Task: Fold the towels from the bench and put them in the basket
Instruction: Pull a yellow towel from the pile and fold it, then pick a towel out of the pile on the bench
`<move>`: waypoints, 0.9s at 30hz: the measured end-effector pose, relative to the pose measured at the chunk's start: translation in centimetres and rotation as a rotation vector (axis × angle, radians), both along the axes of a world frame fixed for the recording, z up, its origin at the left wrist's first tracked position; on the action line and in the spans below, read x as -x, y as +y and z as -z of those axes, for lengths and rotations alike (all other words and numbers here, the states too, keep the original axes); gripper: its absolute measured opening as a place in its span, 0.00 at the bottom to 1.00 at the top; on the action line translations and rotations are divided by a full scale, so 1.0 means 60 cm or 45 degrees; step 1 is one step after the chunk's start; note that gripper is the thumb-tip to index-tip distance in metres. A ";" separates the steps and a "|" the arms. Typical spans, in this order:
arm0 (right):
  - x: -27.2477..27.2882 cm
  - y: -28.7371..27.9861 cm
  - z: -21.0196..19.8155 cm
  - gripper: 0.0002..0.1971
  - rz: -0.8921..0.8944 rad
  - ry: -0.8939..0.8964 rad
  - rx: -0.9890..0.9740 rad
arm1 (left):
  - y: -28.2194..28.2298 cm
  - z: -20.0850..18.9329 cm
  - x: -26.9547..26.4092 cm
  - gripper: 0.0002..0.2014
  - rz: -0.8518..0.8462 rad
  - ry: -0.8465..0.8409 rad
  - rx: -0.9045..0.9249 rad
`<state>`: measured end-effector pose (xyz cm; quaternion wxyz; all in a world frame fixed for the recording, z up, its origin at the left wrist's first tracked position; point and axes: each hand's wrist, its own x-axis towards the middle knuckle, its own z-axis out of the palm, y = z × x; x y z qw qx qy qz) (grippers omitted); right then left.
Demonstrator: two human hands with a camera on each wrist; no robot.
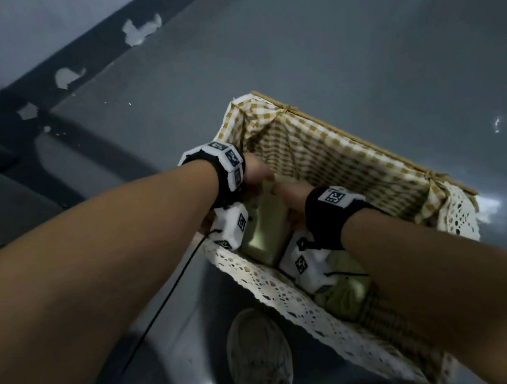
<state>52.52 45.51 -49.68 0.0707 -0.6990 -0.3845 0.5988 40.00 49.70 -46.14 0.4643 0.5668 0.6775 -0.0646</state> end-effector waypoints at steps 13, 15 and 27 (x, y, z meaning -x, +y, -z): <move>0.176 -0.094 -0.377 0.16 -0.552 0.091 -0.551 | -0.175 -0.336 0.162 0.16 -0.146 -0.119 -0.644; 0.236 -0.131 -0.418 0.14 -0.767 0.157 -0.578 | -0.239 -0.376 0.237 0.17 -0.153 -0.040 -0.737; 0.661 -0.345 -0.442 0.11 -1.620 0.217 -0.971 | -0.646 -0.380 0.652 0.17 -0.613 0.504 -0.810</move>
